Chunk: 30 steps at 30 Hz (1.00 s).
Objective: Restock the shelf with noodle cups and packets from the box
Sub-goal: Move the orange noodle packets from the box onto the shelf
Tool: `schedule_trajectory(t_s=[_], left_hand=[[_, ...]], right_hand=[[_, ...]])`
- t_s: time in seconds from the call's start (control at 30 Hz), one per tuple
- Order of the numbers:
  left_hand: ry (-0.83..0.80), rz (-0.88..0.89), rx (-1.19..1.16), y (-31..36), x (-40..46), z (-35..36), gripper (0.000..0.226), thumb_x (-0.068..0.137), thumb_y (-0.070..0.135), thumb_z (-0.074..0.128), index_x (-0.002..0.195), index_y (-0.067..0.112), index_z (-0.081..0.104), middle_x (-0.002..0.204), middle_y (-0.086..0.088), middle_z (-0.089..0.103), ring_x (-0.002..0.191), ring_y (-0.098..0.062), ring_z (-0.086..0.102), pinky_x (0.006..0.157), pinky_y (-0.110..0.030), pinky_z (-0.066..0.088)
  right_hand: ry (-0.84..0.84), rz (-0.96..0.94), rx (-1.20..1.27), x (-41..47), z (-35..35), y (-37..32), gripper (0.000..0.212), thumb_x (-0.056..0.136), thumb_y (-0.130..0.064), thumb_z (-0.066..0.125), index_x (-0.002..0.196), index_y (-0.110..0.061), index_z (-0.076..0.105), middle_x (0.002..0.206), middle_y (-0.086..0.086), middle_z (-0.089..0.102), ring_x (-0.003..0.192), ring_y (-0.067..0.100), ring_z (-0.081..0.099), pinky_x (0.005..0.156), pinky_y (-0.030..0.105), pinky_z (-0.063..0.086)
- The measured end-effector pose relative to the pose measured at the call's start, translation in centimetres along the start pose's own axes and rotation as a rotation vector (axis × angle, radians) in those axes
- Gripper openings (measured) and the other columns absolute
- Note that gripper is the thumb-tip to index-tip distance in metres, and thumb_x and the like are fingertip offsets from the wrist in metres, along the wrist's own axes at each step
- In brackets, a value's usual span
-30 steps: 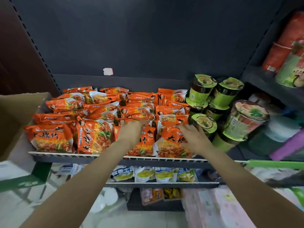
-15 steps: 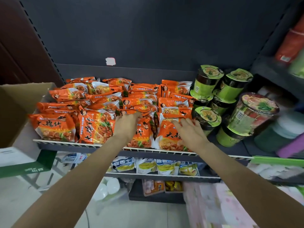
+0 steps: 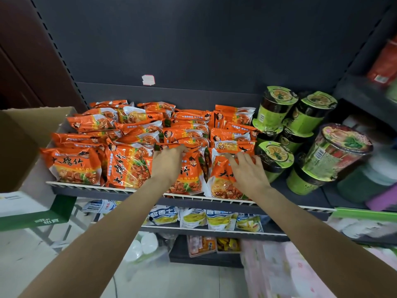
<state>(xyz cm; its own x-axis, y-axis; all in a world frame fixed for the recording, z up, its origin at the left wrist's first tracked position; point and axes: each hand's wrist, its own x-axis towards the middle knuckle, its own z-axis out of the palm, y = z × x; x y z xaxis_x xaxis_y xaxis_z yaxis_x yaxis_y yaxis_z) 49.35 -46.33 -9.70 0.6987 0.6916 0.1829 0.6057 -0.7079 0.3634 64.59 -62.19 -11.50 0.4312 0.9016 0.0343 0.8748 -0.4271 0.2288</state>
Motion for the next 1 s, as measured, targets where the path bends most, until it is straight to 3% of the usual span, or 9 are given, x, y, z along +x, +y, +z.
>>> schedule_trajectory(t_s=[0.13, 0.27, 0.4, 0.47, 0.63, 0.77, 0.9, 1.0], left_hand=[[-0.012, -0.005, -0.015, 0.0, 0.2, 0.2, 0.029, 0.097, 0.007, 0.045, 0.118, 0.019, 0.06, 0.091, -0.006, 0.072, 0.088, -0.029, 0.064, 0.095, -0.04, 0.036], [-0.002, 0.008, -0.02, -0.1, 0.1, 0.2, 0.028, 0.098, 0.008, 0.044, 0.119, 0.019, 0.06, 0.091, -0.007, 0.072, 0.091, -0.029, 0.064, 0.097, -0.04, 0.036], [-0.036, 0.018, -0.021, 0.0, 0.1, 0.1, 0.027, 0.099, 0.013, 0.043, 0.118, 0.018, 0.06, 0.09, -0.008, 0.072, 0.09, -0.029, 0.064, 0.098, -0.04, 0.035], [-0.048, 0.013, -0.02, 0.0, 0.2, 0.1, 0.026, 0.1, 0.015, 0.042, 0.117, 0.018, 0.061, 0.087, -0.009, 0.071, 0.088, -0.029, 0.064, 0.098, -0.04, 0.034], [-0.061, 0.007, -0.014, 0.2, 0.5, 0.0, 0.026, 0.1, 0.016, 0.041, 0.116, 0.018, 0.061, 0.086, -0.008, 0.071, 0.088, -0.028, 0.064, 0.099, -0.039, 0.033], [-0.066, 0.007, -0.014, 0.2, 0.6, 0.1, 0.025, 0.1, 0.017, 0.041, 0.116, 0.018, 0.06, 0.082, -0.009, 0.07, 0.084, -0.03, 0.063, 0.099, -0.04, 0.033], [-0.078, 0.02, 0.008, 0.4, 0.4, 0.2, 0.026, 0.101, 0.019, 0.041, 0.118, 0.02, 0.06, 0.082, -0.008, 0.07, 0.084, -0.029, 0.063, 0.097, -0.038, 0.034], [-0.077, 0.032, -0.002, 0.3, 0.4, 0.1, 0.026, 0.101, 0.019, 0.041, 0.118, 0.02, 0.06, 0.082, -0.008, 0.07, 0.084, -0.028, 0.063, 0.098, -0.038, 0.033]], right_hand=[[0.058, 0.01, 0.015, -0.8, 0.6, -0.3, 0.121, 0.067, -0.042, 0.076, 0.149, -0.016, -0.01, 0.135, 0.011, 0.033, 0.129, 0.027, 0.034, 0.112, 0.059, 0.007], [0.141, 0.034, 0.035, -1.8, 1.8, -1.0, 0.138, 0.043, -0.057, 0.086, 0.149, -0.014, 0.01, 0.137, 0.015, 0.042, 0.131, 0.03, 0.041, 0.109, 0.062, 0.017], [0.094, 0.057, 0.047, -1.9, 2.6, -1.6, 0.143, 0.037, -0.056, 0.088, 0.149, -0.011, 0.01, 0.137, 0.014, 0.045, 0.131, 0.029, 0.043, 0.11, 0.058, 0.021], [0.065, 0.065, 0.046, -1.5, 2.5, -1.7, 0.143, 0.04, -0.055, 0.088, 0.148, -0.013, 0.004, 0.139, 0.013, 0.043, 0.132, 0.028, 0.042, 0.11, 0.056, 0.022], [0.056, 0.047, 0.016, -0.6, 2.3, -1.7, 0.135, 0.059, -0.054, 0.08, 0.144, -0.017, -0.018, 0.151, 0.011, 0.024, 0.141, 0.026, 0.024, 0.114, 0.054, 0.007], [0.038, 0.058, -0.018, -0.3, 2.1, -1.4, 0.136, 0.06, -0.055, 0.08, 0.145, -0.016, -0.018, 0.152, 0.012, 0.022, 0.142, 0.027, 0.023, 0.114, 0.053, 0.01], [-0.048, -0.016, 0.019, -0.6, 1.9, -1.3, 0.123, 0.071, -0.054, 0.072, 0.148, -0.015, -0.015, 0.155, 0.013, 0.005, 0.144, 0.028, 0.009, 0.116, 0.051, 0.006], [-0.035, -0.002, 0.13, -0.9, 1.0, -1.4, 0.112, 0.075, -0.06, 0.065, 0.15, -0.017, -0.006, 0.154, 0.01, 0.006, 0.144, 0.026, 0.007, 0.116, 0.051, 0.003]])
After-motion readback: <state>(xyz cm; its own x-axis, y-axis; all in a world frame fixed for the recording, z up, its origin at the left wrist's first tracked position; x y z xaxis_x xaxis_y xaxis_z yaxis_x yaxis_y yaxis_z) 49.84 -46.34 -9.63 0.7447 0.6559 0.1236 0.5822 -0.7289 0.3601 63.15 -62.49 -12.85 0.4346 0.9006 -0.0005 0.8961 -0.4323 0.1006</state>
